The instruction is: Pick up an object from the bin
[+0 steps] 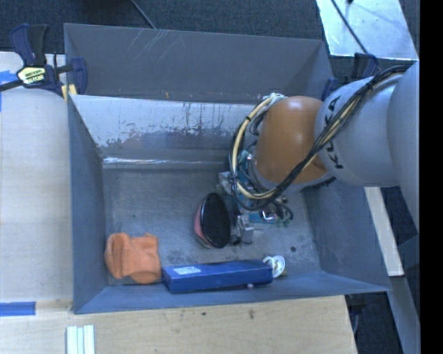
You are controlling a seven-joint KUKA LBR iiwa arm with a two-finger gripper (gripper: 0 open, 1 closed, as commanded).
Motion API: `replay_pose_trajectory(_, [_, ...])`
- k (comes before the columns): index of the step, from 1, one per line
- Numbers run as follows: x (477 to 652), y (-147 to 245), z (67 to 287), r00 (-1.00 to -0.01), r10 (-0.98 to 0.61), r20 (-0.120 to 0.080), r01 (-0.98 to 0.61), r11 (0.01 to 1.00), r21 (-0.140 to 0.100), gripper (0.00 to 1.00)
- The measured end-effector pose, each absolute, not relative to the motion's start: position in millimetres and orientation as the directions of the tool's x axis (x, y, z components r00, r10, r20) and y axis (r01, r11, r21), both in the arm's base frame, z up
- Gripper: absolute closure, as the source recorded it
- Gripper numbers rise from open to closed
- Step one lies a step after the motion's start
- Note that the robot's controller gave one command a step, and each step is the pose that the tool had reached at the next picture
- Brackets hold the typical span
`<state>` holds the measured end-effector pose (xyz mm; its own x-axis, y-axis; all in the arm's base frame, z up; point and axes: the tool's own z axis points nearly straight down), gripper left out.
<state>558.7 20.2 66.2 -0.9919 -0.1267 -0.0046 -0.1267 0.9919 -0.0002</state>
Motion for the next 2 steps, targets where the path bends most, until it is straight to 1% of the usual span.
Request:
replay_pose_trajectory(1, [522.1,62.6,70.1,-0.947,-0.321,-0.003,-0.321,0.947,0.001,1.00])
replay_pose_trajectory(2, [522.2,62.5,70.1,-0.947,-0.321,-0.003,-0.321,0.947,0.000,1.00])
